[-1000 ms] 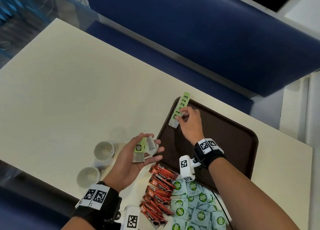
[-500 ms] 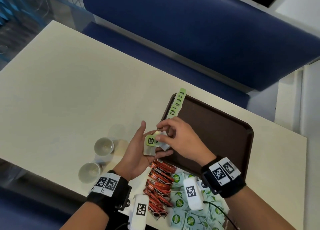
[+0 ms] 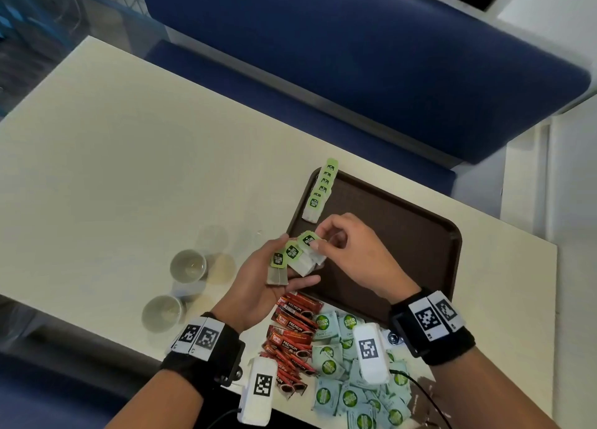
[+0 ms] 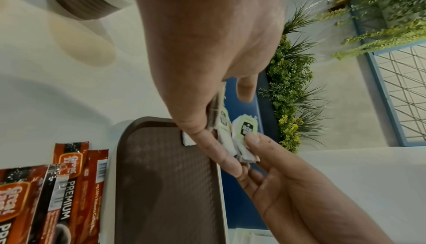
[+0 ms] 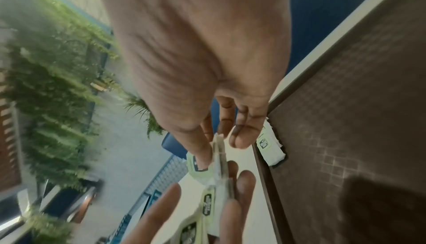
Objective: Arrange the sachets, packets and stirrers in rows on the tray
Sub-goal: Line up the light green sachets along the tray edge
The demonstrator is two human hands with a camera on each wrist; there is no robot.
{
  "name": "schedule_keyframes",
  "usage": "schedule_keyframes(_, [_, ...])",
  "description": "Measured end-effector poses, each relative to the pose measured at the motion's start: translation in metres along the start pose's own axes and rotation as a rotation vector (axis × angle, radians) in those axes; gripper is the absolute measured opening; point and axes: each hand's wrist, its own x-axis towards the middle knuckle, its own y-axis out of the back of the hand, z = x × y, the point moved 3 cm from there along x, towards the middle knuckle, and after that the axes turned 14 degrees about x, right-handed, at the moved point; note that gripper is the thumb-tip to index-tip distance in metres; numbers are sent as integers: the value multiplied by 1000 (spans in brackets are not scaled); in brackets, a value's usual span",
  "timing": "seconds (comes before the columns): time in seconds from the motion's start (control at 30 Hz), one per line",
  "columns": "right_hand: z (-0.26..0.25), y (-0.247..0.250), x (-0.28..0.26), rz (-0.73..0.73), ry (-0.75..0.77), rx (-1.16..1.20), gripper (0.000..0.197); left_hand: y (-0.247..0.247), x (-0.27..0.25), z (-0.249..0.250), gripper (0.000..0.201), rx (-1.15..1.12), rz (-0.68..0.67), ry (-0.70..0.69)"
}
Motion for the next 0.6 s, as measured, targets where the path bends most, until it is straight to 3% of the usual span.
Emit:
schedule_keyframes(0.17, [5,12,0,24,13,276,7,1,-4,4,38,73,8,-41])
schedule_keyframes(0.27, [12,21,6,166,66,364,7,4,-7,6,39,80,19,-48])
schedule_keyframes(0.4, [40,14,29,297,50,231,9,13,-11,8,40,77,41,-57])
schedule_keyframes(0.6, [77,-23,58,217,-68,154,9,23,-13,11,43,59,61,-56])
